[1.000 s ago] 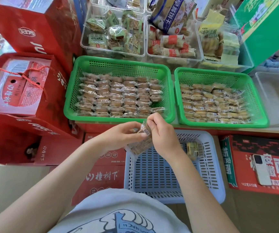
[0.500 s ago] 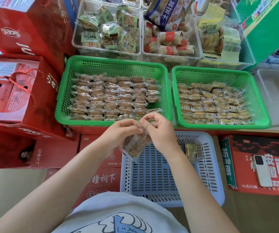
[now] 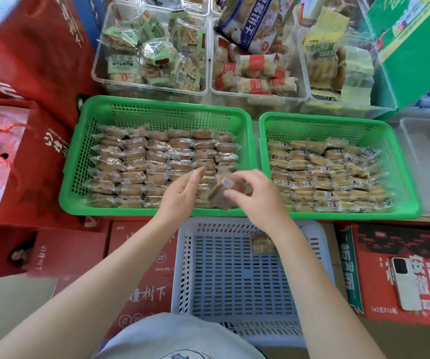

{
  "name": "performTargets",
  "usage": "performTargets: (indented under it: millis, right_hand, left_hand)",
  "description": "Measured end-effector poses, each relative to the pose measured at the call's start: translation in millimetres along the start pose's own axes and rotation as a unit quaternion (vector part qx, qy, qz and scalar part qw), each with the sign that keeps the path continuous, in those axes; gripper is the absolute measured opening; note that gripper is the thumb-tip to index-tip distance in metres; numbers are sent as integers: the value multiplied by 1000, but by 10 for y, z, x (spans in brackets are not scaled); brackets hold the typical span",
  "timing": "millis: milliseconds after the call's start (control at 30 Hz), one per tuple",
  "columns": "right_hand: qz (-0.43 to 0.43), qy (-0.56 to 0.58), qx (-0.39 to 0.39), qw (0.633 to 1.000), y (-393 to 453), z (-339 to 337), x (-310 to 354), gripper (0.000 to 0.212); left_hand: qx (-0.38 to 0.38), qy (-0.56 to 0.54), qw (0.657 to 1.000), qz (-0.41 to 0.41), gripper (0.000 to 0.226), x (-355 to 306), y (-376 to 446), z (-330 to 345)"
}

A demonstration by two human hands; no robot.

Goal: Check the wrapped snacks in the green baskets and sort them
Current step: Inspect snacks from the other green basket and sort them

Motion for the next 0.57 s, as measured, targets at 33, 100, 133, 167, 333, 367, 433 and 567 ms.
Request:
performTargets:
  millis: [33, 100, 133, 167, 333, 367, 433, 567]
  right_hand:
    - [-9, -11, -32, 999, 59, -84, -30, 32]
    - [-46, -47, -63, 996, 203, -165, -104, 32]
    - [-67, -76, -61, 993, 276, -147, -138, 33]
    - [-86, -107, -52, 989, 345, -102, -167, 33]
    - [-127, -220, 17, 967, 577, 320, -278, 35]
    - [-122, -230, 30, 965, 606, 395, -309, 34]
    - [-96, -233, 42, 967, 659, 488, -379, 34]
    - [-116, -263, -10, 958, 696, 544, -445, 25]
  left_hand:
    - [13, 96, 995, 33, 44, 61, 88, 28]
    - [82, 304, 946, 83, 56, 245, 252, 137]
    - [119, 377, 913, 99, 61, 341, 304, 191]
    - [147, 424, 887, 109, 65, 406, 335, 229]
    - [133, 488, 854, 126, 71, 451, 402, 273]
    - [125, 495, 851, 126, 71, 450, 397, 277]
    - [118, 498, 850, 125, 70, 459, 385, 281]
    - [116, 490, 855, 127, 68, 452, 404, 278]
Point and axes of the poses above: each hand's wrist, its own y-axis towards the middle knuckle, its own z-axis out of the palm, x = y × z, the point moved 5 cm from there along y, towards the middle knuckle, and after that the axes turned 3 degrees about -x, right-handed, at the moved point
